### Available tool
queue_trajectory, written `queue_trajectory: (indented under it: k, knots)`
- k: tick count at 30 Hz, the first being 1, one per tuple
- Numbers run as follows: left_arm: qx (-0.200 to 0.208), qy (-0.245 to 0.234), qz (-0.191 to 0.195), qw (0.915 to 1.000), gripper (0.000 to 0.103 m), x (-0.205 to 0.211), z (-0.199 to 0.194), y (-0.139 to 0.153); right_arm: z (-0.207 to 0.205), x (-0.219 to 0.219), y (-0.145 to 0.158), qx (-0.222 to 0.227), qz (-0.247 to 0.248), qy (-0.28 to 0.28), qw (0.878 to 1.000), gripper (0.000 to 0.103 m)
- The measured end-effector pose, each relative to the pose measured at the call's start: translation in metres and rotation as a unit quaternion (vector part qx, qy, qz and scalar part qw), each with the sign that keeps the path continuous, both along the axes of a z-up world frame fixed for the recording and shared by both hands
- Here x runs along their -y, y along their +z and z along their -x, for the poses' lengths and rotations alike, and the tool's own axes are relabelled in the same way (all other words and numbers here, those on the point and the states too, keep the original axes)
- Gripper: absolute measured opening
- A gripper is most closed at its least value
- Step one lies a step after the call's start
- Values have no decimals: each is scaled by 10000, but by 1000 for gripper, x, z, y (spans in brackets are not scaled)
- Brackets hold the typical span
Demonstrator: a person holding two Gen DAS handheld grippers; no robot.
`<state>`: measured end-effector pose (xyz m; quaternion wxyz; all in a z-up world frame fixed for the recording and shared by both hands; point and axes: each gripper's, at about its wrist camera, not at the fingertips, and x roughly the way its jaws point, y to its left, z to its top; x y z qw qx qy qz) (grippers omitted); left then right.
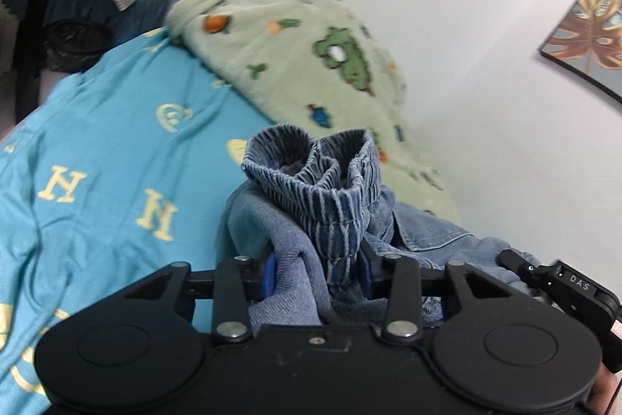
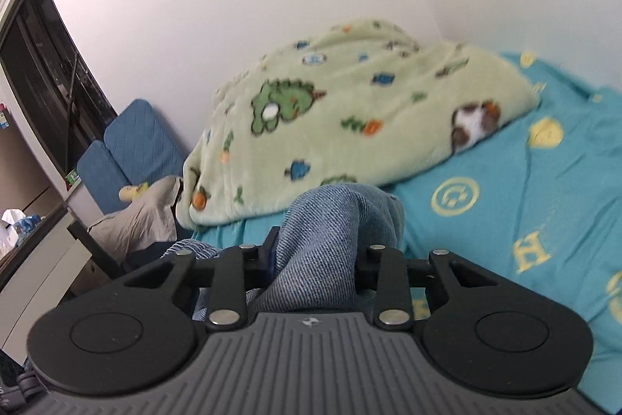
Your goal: Fold clothes
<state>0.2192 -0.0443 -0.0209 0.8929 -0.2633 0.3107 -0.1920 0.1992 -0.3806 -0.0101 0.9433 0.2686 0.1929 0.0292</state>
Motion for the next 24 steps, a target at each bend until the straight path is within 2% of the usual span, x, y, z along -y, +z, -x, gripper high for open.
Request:
queue_trajectory:
  k: [8,13,19,24]
  knots:
    - [384,-550,145,9976,36,77,31,53,68,65,58,448,173,-474,9977,33]
    - [516,-1016,225,9932,37,139,47,68,110,115,81,621,321,-831,9941,33]
    - [515,-1509,273,9868,37,212,57,61,151,176,83,739,378,-1273,9884,33]
    - [451,-1867,224,9811,37,264,60,38,177,217,61,688,478,-1548,9844,33]
